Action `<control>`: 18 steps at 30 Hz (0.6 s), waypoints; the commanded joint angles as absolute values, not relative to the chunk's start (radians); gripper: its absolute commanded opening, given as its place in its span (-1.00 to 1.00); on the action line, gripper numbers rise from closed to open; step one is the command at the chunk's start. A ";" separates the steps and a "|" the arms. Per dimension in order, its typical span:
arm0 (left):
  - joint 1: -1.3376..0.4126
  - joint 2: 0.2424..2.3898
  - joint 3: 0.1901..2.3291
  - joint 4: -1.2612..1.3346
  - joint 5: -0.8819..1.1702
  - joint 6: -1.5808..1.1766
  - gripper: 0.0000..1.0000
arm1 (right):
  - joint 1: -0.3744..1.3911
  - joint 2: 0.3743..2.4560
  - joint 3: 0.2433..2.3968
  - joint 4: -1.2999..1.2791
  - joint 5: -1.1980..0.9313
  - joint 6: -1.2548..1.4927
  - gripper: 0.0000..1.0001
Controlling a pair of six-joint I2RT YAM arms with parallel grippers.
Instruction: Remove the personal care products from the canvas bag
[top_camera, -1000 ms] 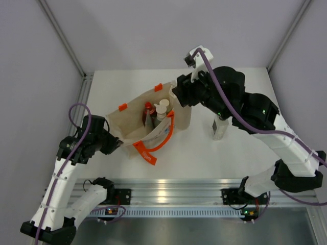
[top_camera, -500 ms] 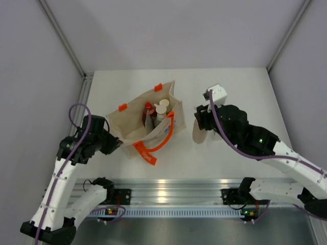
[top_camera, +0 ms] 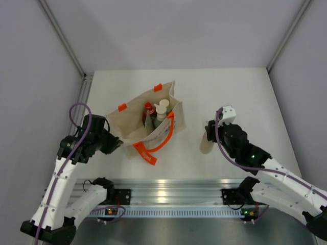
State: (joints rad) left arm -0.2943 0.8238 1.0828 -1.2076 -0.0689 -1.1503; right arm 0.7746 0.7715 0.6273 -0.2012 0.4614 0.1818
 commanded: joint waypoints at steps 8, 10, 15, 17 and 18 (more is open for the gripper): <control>-0.285 0.842 1.103 -1.144 -0.130 -1.143 -1.00 | 0.758 0.742 0.655 -0.054 0.454 0.219 0.41; -0.284 0.842 1.101 -1.140 -0.130 -1.143 -1.00 | 0.758 0.773 0.690 -0.081 0.439 0.207 0.61; -0.285 0.842 1.094 -1.140 -0.129 -1.143 -1.00 | 0.758 0.879 0.895 -0.161 0.355 0.195 0.76; -0.285 0.845 1.092 -1.138 -0.129 -1.143 -1.00 | 0.759 0.966 1.012 -0.219 0.266 0.193 0.69; -0.285 0.845 1.089 -1.138 -0.127 -1.144 -1.00 | 0.762 0.997 1.055 -0.242 0.238 0.198 0.66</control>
State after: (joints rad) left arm -0.2943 0.8276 1.0832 -1.2049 -0.0692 -1.1488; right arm 0.7689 0.9283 0.9028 -0.1925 0.3626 0.2020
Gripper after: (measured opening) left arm 0.122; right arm 0.845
